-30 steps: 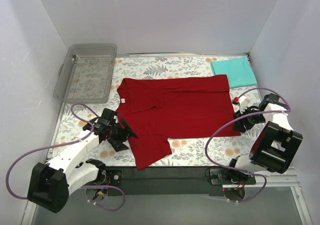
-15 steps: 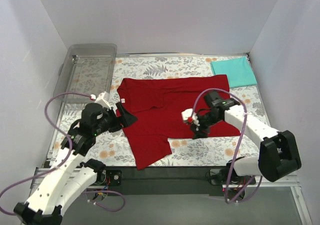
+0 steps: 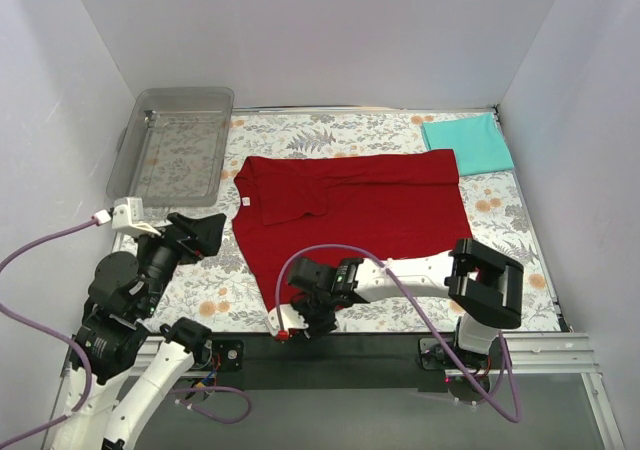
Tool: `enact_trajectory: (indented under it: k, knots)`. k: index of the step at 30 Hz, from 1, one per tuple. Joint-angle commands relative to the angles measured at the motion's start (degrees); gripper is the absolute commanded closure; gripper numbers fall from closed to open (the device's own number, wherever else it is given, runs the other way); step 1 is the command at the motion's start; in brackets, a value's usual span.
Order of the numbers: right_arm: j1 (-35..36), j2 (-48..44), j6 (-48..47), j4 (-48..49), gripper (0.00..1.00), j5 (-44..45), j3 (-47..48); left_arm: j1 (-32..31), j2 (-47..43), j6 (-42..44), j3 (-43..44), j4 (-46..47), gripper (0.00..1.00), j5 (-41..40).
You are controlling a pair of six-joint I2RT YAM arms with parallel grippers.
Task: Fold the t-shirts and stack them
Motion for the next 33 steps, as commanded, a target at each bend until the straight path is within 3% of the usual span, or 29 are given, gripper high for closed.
enact_trajectory:
  k: [1,7,16,19,20,22,26,31,33]
  knots:
    - [2.0,1.8,4.4,3.6,0.53,5.8,4.1,-0.3,-1.5,2.9,1.6,-0.3,0.18,-4.9]
    - [3.0,4.9,5.4,3.9,0.54,7.8,5.8,-0.2,-4.3,2.8,0.6,0.0,0.18,-4.5]
    - [3.2,7.2,6.1,3.9,0.70,8.6,4.6,-0.2,-5.6,3.2,-0.1,-0.1,0.18,-2.6]
    - [3.2,6.9,6.3,3.9,0.81,8.8,4.0,-0.2,-5.7,4.0,-0.2,0.1,0.18,-1.2]
    - [3.0,6.9,6.4,3.9,0.90,8.7,3.7,-0.2,-5.6,4.4,-0.6,0.4,0.18,-0.2]
    - [2.1,5.8,6.6,3.8,0.98,7.4,3.7,-0.2,-5.4,5.7,-1.0,0.8,0.18,3.0]
    - [-2.1,1.8,5.0,0.4,0.99,2.0,5.1,-0.2,-4.3,11.9,-3.3,5.4,0.17,13.3]
    - [-11.6,-1.1,1.5,-6.1,0.99,-14.6,8.3,-0.3,-3.7,23.7,-9.2,15.1,0.17,31.1]
    - [-14.2,-0.9,1.5,-6.7,0.99,-19.3,8.5,-0.3,-2.9,32.2,-10.4,16.8,0.18,40.0]
